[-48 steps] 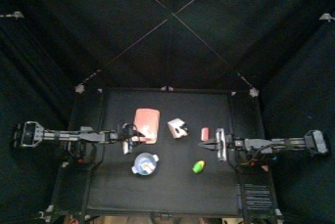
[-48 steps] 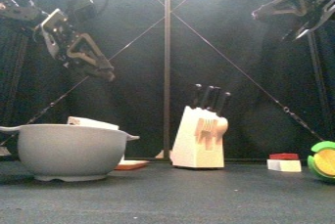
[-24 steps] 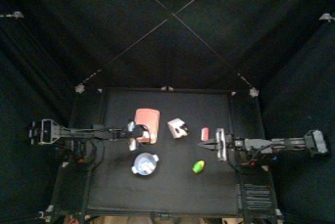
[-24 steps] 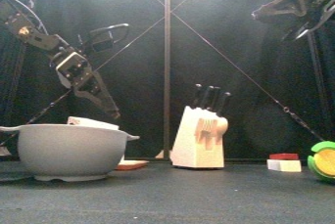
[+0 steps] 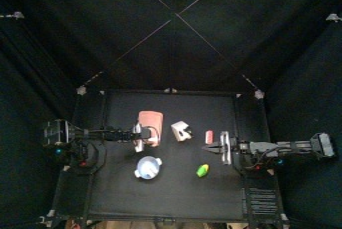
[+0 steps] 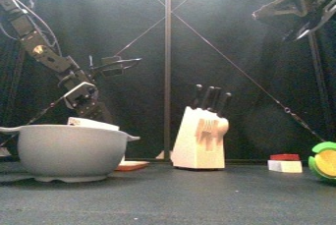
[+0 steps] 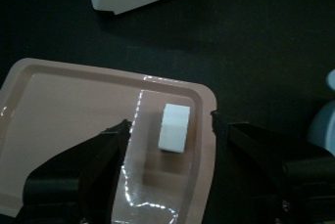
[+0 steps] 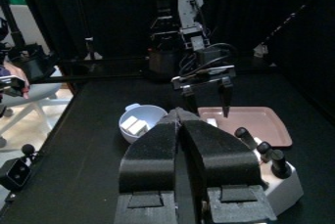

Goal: Grab sushi piece from plate

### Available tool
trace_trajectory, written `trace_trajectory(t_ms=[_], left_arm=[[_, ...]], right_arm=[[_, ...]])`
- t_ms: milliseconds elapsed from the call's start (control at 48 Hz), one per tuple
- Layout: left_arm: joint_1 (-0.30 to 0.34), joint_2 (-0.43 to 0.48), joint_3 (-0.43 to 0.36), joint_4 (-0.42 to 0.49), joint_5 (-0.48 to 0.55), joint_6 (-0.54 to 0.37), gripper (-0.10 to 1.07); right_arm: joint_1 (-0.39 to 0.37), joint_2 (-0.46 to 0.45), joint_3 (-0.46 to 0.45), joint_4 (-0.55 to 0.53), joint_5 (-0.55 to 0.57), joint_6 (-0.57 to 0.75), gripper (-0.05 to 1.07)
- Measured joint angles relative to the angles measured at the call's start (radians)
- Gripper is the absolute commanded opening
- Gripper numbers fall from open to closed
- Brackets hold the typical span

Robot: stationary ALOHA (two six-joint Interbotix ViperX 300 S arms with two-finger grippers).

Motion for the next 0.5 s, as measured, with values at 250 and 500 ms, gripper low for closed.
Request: trace_trajectory(t_ms=[250, 500], left_arm=[[0.0, 0.049, -0.011, 0.0, 0.003, 0.002, 0.97], [0.002, 0.071, -0.017, 0.002, 0.005, 0.002, 0.95]], right_arm=[[-0.002, 0.002, 0.003, 0.002, 0.002, 0.0, 0.01], [-0.005, 0.002, 0.002, 0.002, 0.002, 0.0, 0.01]])
